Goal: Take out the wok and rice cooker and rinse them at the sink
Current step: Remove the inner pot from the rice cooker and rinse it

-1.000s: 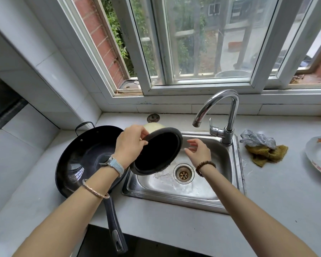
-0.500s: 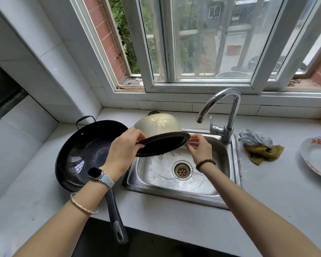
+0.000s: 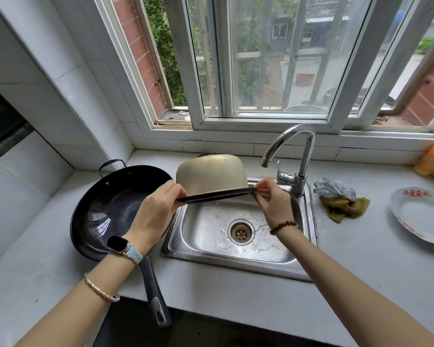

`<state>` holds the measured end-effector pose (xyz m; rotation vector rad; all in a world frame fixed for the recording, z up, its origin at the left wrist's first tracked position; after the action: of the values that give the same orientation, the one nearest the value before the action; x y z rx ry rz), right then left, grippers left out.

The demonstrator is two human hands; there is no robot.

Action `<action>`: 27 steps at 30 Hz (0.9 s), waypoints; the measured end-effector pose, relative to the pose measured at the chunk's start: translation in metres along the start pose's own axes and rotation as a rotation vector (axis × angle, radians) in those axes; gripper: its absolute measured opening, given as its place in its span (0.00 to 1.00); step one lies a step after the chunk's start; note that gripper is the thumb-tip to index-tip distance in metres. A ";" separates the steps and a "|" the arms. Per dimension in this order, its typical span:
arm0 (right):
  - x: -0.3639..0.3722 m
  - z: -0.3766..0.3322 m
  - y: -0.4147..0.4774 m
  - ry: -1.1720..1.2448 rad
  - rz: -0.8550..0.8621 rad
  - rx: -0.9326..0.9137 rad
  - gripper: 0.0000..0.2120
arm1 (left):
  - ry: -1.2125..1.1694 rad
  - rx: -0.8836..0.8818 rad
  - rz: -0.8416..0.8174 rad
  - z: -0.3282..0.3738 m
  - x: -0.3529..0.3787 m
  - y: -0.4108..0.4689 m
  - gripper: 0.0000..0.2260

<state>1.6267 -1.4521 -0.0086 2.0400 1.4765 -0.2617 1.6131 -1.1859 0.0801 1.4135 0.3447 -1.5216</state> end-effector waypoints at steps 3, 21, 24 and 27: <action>-0.005 -0.008 -0.002 -0.008 0.018 -0.082 0.08 | 0.000 0.008 0.007 0.001 -0.003 -0.004 0.05; -0.038 -0.053 -0.015 -0.243 0.072 -0.426 0.16 | -0.068 0.042 0.069 0.004 -0.003 -0.016 0.04; -0.038 -0.052 -0.011 -0.290 0.033 -0.407 0.14 | -0.071 -0.005 0.082 0.003 -0.002 -0.014 0.06; -0.038 -0.053 -0.013 -0.303 -0.006 -0.405 0.12 | -0.083 0.023 0.116 0.007 -0.001 -0.017 0.06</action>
<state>1.5915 -1.4497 0.0478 1.5954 1.2319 -0.2393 1.5956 -1.1827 0.0763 1.3597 0.1923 -1.4886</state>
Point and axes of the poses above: each hand's wrist, its own y-axis towards the middle knuckle, its own x-axis out of the palm, z = x × y, the point moved 7 cm from there along y, towards the middle knuckle, and after that the axes turned 2 degrees about -z, right-handed, at the moved point
